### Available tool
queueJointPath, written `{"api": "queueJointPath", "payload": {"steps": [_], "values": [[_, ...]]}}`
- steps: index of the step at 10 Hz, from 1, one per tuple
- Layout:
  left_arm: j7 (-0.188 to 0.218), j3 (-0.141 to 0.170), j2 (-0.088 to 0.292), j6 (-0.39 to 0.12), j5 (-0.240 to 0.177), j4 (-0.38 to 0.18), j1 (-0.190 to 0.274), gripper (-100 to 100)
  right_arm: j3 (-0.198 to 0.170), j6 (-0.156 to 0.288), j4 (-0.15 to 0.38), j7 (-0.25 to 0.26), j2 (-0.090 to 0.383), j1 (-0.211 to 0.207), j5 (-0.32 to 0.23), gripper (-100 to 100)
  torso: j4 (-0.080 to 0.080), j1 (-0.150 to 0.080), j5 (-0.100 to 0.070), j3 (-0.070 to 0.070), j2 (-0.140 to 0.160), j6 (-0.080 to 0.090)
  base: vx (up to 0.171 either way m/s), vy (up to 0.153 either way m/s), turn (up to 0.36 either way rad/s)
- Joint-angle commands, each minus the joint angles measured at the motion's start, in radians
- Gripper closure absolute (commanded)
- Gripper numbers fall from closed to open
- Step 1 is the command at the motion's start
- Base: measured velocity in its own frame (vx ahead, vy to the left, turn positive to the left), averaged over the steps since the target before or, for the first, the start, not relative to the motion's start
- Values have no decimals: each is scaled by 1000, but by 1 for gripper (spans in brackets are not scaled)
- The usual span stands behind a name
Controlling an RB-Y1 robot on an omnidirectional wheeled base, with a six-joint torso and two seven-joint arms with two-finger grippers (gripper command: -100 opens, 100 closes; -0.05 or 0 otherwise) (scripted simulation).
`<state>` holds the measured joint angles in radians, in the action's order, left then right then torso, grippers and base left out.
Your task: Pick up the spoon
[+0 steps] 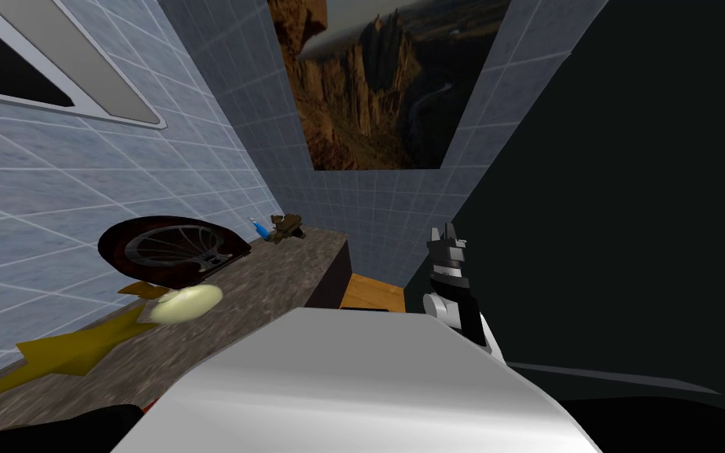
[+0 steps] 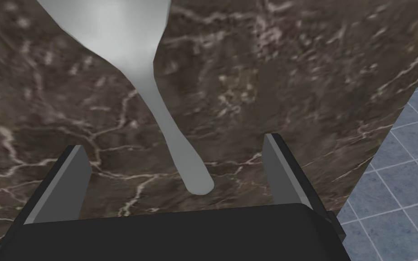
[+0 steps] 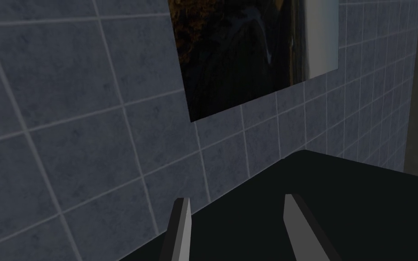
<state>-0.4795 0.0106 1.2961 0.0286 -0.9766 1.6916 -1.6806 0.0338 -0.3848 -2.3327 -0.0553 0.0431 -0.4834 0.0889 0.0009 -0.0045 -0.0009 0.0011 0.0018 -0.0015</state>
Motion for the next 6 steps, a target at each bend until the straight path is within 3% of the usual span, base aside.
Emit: {"api": "queueJointPath", "payload": {"steps": [1,5,6], "values": [[0,0,0,0,0,0,0,100,0,0,0,0,0,0,0,0,0,0,0,0,0,0,0,0,0],[0,0,0,0,0,0,-1,100,0,0,0,0,0,0,0,0,1,2,2,1,1,0,0,0,0],[0,0,0,0,0,0,-1,0,0,0,0,0,0,0,0,0,1,2,2,1,1,0,0,0,0]]}}
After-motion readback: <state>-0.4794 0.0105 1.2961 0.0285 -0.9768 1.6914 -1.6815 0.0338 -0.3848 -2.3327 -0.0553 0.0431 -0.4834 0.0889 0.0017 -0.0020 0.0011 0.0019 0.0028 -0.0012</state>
